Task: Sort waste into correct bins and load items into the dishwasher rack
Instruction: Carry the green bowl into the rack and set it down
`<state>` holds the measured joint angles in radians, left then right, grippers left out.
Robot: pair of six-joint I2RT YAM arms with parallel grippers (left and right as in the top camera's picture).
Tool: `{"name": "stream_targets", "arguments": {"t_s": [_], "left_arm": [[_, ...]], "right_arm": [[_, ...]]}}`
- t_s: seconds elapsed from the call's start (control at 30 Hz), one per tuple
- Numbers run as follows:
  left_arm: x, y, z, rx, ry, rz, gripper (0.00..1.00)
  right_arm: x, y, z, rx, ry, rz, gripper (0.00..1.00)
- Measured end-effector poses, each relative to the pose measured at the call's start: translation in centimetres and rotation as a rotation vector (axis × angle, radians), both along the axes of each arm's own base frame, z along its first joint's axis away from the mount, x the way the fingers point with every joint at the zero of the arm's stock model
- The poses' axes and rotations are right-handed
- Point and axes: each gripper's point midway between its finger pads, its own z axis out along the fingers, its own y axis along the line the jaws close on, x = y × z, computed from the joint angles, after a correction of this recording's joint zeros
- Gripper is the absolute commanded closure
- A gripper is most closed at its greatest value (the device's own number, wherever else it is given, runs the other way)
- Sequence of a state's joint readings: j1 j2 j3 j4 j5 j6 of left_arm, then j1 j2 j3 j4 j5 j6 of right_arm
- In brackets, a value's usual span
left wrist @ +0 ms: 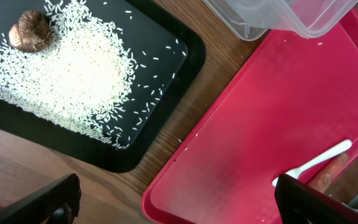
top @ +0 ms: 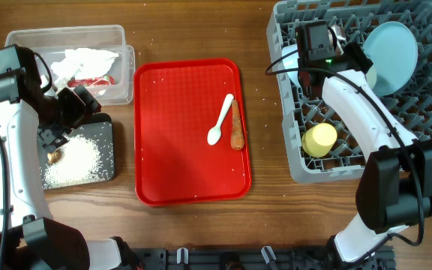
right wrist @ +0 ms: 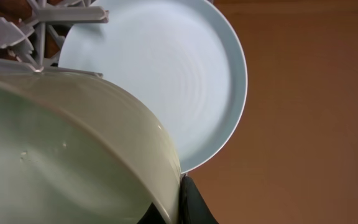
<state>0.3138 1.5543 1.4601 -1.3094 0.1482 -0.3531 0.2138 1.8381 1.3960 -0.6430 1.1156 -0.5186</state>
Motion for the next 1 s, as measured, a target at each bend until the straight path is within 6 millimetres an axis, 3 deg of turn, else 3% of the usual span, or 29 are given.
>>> {"name": "stream_targets", "arguments": {"t_s": [0.03, 0.17, 0.3, 0.37, 0.47, 0.8, 1.0], "left_arm": [[0.0, 0.0, 0.0, 0.000, 0.000, 0.000, 0.00], [0.0, 0.0, 0.0, 0.000, 0.000, 0.000, 0.00], [0.0, 0.0, 0.0, 0.000, 0.000, 0.000, 0.00], [0.0, 0.0, 0.0, 0.000, 0.000, 0.000, 0.00], [0.0, 0.0, 0.0, 0.000, 0.000, 0.000, 0.00], [0.0, 0.0, 0.0, 0.000, 0.000, 0.000, 0.00], [0.0, 0.0, 0.0, 0.000, 0.000, 0.000, 0.00]], "right_arm": [[0.0, 0.2, 0.1, -0.004, 0.000, 0.003, 0.93], [0.1, 1.6, 0.2, -0.015, -0.003, 0.033, 0.64], [0.5, 5.3, -0.1, 0.005, 0.011, 0.129, 0.34], [0.6, 6.7, -0.6, 0.024, 0.029, 0.171, 0.25], [0.6, 7.4, -0.8, 0.038, 0.030, 0.188, 0.19], [0.7, 8.1, -1.2, 0.068, 0.032, 0.207, 0.16], [0.3, 8.9, -2.4, 0.221, -0.045, 0.167, 0.15]]}}
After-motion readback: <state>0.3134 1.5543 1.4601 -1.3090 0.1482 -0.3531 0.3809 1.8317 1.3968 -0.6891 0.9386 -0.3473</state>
